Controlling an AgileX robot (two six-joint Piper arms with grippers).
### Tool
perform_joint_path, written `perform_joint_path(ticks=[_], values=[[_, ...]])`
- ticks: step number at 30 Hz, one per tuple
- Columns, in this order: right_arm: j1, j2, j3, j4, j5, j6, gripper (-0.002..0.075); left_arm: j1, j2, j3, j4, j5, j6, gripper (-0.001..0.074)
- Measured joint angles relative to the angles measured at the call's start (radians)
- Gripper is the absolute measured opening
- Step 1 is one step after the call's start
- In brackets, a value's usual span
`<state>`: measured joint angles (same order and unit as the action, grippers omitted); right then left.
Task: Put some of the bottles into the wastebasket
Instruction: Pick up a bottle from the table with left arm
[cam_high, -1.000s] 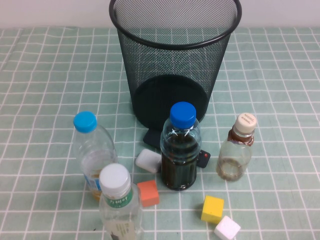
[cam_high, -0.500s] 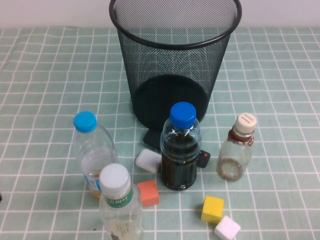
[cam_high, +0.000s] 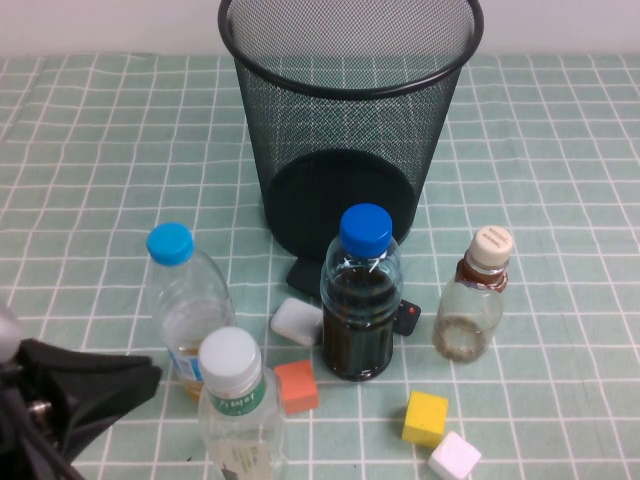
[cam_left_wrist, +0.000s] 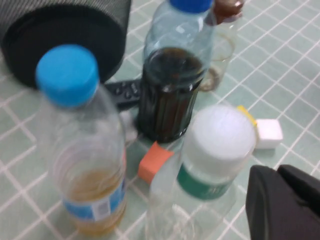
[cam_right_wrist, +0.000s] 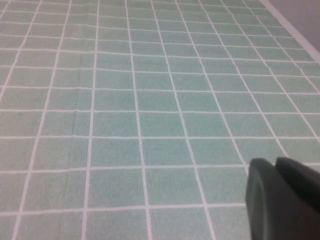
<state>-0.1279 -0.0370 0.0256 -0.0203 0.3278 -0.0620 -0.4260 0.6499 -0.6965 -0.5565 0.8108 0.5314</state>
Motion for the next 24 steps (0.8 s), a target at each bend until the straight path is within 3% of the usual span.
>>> perform_joint_path(ticks=[6, 12, 18, 24], values=[[0.0, 0.0, 0.0, 0.0, 0.0, -0.002, -0.0007, -0.052, -0.011, 0.0, -0.085, -0.101, 0.152, -0.0006], [0.0, 0.0, 0.0, 0.0, 0.0, -0.002, -0.0007, -0.144, -0.092, 0.058, -0.049, -0.211, 0.166, -0.0006], [0.0, 0.0, 0.0, 0.0, 0.0, 0.0, -0.0007, -0.34, -0.182, 0.256, 0.095, -0.475, -0.004, -0.0006], [0.0, 0.0, 0.0, 0.0, 0.0, 0.0, -0.0007, -0.547, -0.173, 0.357, 0.393, -0.776, -0.211, 0.0029]])
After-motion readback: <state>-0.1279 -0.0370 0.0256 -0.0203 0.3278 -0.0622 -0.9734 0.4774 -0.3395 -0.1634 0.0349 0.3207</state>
